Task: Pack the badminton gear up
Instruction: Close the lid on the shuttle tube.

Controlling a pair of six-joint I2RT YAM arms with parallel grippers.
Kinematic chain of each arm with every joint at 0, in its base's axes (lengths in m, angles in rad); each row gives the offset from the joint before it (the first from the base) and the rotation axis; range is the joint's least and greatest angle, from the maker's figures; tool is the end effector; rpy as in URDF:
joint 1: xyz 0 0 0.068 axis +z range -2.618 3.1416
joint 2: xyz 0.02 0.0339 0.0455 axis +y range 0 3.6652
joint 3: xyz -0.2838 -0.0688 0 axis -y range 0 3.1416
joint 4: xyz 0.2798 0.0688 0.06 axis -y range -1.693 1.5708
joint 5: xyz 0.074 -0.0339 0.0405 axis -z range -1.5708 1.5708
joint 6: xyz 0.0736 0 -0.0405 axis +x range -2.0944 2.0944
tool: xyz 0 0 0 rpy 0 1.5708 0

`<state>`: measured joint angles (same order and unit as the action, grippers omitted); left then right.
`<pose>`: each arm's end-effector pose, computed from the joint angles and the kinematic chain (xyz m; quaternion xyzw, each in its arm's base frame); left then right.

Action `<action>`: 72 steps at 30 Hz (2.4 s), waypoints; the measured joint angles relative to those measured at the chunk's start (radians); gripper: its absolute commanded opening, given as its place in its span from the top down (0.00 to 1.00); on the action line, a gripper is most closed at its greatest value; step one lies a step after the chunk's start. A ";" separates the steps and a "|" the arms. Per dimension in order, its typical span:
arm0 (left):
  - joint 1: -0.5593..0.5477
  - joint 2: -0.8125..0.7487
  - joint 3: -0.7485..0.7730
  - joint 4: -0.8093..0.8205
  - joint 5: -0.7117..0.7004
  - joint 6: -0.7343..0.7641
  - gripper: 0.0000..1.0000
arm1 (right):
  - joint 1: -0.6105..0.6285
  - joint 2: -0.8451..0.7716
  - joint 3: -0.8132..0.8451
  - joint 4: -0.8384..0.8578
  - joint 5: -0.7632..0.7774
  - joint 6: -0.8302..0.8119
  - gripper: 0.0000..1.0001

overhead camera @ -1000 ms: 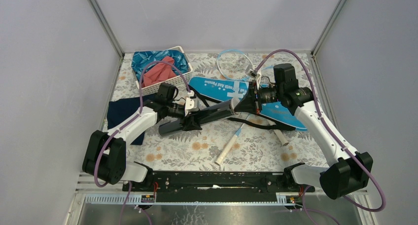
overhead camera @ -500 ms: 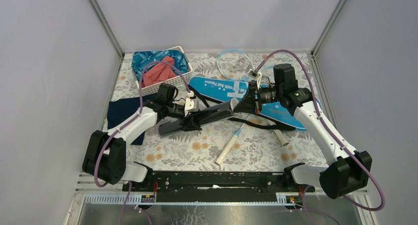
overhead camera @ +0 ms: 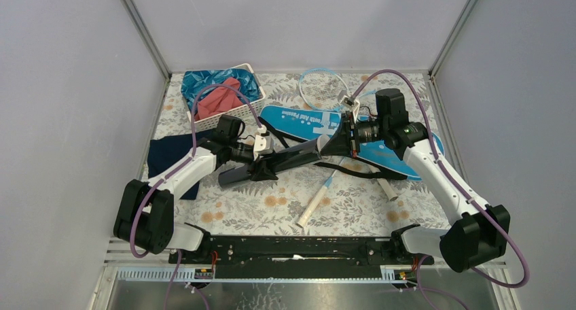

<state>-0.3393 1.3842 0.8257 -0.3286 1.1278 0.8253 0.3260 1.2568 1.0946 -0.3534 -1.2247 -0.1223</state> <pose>0.2637 -0.1636 0.2132 0.5876 0.5665 -0.4206 0.3962 0.2661 0.1630 0.3487 -0.4393 0.6250 0.5359 0.3594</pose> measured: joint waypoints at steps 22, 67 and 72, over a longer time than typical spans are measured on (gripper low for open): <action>0.000 0.000 -0.004 -0.002 0.002 0.047 1.00 | -0.005 0.009 0.008 -0.091 -0.079 -0.092 1.00; 0.000 -0.021 -0.024 0.000 -0.028 0.118 1.00 | 0.001 0.038 0.037 -0.191 -0.099 -0.135 1.00; 0.000 -0.021 -0.024 0.000 -0.028 0.118 1.00 | 0.002 0.040 0.036 -0.175 -0.096 -0.124 1.00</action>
<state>-0.3397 1.3636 0.8013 -0.3290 1.1000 0.9436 0.3275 1.2964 1.1305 -0.5282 -1.3205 -0.2459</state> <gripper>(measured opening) 0.716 0.011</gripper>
